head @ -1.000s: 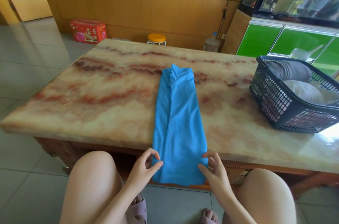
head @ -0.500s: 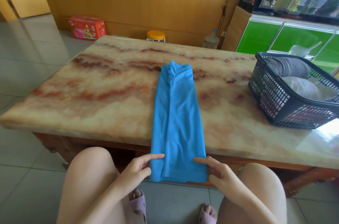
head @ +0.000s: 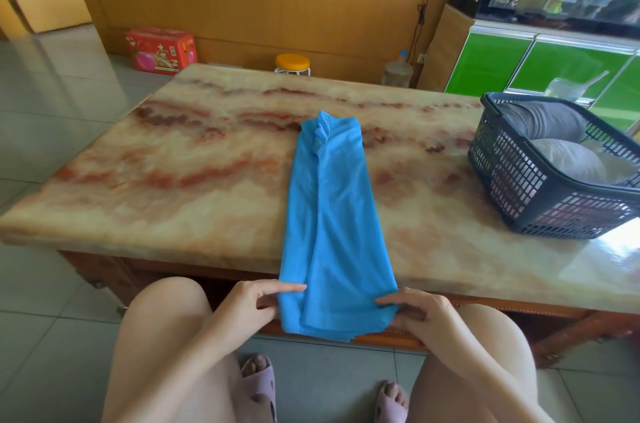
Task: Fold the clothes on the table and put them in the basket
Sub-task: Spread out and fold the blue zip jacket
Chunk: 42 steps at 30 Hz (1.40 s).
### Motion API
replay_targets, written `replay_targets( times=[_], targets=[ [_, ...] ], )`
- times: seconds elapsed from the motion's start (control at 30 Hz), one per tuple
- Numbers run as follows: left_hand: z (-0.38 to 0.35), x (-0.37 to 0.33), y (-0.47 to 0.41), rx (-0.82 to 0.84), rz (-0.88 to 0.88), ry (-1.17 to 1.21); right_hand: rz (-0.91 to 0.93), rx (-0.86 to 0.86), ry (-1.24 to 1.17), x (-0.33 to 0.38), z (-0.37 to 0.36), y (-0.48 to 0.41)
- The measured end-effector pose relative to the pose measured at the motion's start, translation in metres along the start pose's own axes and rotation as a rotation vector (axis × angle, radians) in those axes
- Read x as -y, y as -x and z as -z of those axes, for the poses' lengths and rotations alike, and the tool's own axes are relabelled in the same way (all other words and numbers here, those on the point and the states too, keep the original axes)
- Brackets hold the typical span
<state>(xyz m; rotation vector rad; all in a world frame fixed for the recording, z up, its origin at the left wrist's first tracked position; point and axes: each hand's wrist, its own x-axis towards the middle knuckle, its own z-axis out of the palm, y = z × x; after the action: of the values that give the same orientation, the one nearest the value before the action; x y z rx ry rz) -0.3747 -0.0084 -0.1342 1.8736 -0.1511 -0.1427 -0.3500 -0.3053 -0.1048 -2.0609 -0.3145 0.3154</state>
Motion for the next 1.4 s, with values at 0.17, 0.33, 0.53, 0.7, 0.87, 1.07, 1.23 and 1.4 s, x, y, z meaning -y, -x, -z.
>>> replay_targets(
  times=[0.17, 0.33, 0.53, 0.7, 0.87, 1.07, 1.23, 1.4],
  targets=[
    [0.002, -0.006, -0.011, -0.139, -0.122, -0.078, 0.127, -0.154, 0.105, 0.004, -0.001, -0.013],
    [0.009, -0.005, -0.039, -0.278, -0.177, -0.121, 0.150, -0.216, -0.105, 0.010, -0.002, -0.041],
    [0.011, -0.021, -0.085, -0.385, 0.042, 0.192, -0.052, -0.412, -0.349, 0.016, -0.007, -0.094],
    [0.008, 0.001, -0.120, -0.483, 0.240, 0.212, -0.264, -0.459, -0.107, -0.001, -0.005, -0.130],
    [0.005, -0.001, -0.125, -0.426, 0.297, 0.208, -0.251, -0.392, 0.008, 0.005, -0.001, -0.125],
    [-0.006, 0.001, -0.118, -0.453, 0.201, 0.017, -0.147, -0.430, -0.025, -0.003, -0.003, -0.122],
    [-0.005, -0.002, -0.126, -0.542, 0.172, 0.063, -0.148, -0.550, -0.029, -0.003, 0.000, -0.135],
    [0.006, 0.002, -0.130, -0.604, 0.219, 0.193, -0.142, -0.537, 0.087, -0.010, 0.009, -0.147]
  ],
)
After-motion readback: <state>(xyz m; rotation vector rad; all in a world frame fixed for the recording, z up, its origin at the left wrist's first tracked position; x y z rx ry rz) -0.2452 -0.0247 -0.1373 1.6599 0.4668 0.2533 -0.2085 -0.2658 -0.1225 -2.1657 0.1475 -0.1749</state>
